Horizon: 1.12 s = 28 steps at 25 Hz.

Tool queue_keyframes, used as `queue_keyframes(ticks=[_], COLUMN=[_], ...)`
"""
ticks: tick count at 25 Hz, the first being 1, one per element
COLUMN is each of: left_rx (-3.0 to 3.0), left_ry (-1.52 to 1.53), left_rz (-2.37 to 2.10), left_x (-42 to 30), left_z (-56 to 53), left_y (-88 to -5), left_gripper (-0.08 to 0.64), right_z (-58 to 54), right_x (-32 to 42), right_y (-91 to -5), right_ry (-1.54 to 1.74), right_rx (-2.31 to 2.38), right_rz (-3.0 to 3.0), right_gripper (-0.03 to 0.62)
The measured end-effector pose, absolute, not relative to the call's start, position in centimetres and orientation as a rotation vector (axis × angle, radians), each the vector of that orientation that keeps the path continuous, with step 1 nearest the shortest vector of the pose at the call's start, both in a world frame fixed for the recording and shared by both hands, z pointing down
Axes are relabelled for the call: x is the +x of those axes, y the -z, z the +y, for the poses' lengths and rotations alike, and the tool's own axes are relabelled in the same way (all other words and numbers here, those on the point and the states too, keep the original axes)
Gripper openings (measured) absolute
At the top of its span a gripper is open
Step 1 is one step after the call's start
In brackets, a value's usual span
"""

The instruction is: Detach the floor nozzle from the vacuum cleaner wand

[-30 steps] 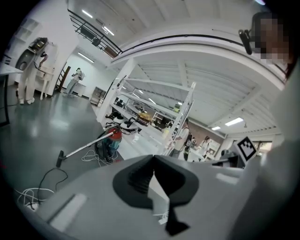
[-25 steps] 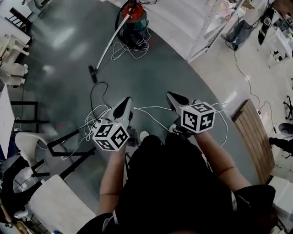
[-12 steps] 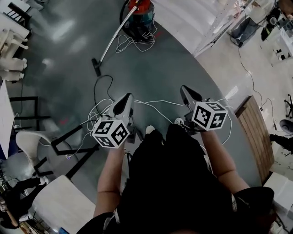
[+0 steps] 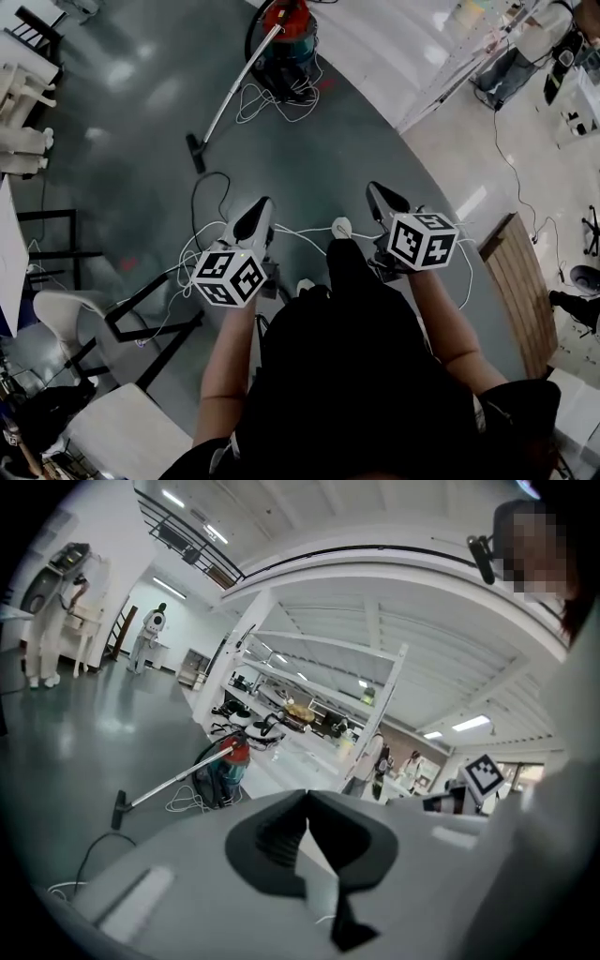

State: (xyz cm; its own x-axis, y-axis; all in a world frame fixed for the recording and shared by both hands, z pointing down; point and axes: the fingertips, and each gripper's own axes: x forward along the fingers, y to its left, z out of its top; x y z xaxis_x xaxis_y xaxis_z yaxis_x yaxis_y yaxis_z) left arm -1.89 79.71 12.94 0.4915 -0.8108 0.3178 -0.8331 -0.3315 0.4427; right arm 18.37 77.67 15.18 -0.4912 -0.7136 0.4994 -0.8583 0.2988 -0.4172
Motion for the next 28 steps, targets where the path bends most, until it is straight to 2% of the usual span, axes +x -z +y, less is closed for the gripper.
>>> queue_keyframes(ticks=[7,15,28], left_rx=[2.169,2.196,2.145], left_ry=[-0.048,-0.041,-0.041], left_rz=[-1.385,-1.310,-1.367], left_x=[2.5,7.6,5.4], left_z=[71.4,64.6,56.0], left_y=[-12.0,-12.0,-13.4], left_gripper=[0.011,0.011,0.011], right_z=[68.8,61.6,53.4], right_x=[22.2,26.3,25.4], right_y=[-14.3,-17.0,-18.8], right_ry=[-0.973,-0.998,-1.067], right_rx=[1.375,1.365,1.313], right_rz=[-2.386,-2.328,-2.304], right_gripper=[-0.005,-0.005,-0.005])
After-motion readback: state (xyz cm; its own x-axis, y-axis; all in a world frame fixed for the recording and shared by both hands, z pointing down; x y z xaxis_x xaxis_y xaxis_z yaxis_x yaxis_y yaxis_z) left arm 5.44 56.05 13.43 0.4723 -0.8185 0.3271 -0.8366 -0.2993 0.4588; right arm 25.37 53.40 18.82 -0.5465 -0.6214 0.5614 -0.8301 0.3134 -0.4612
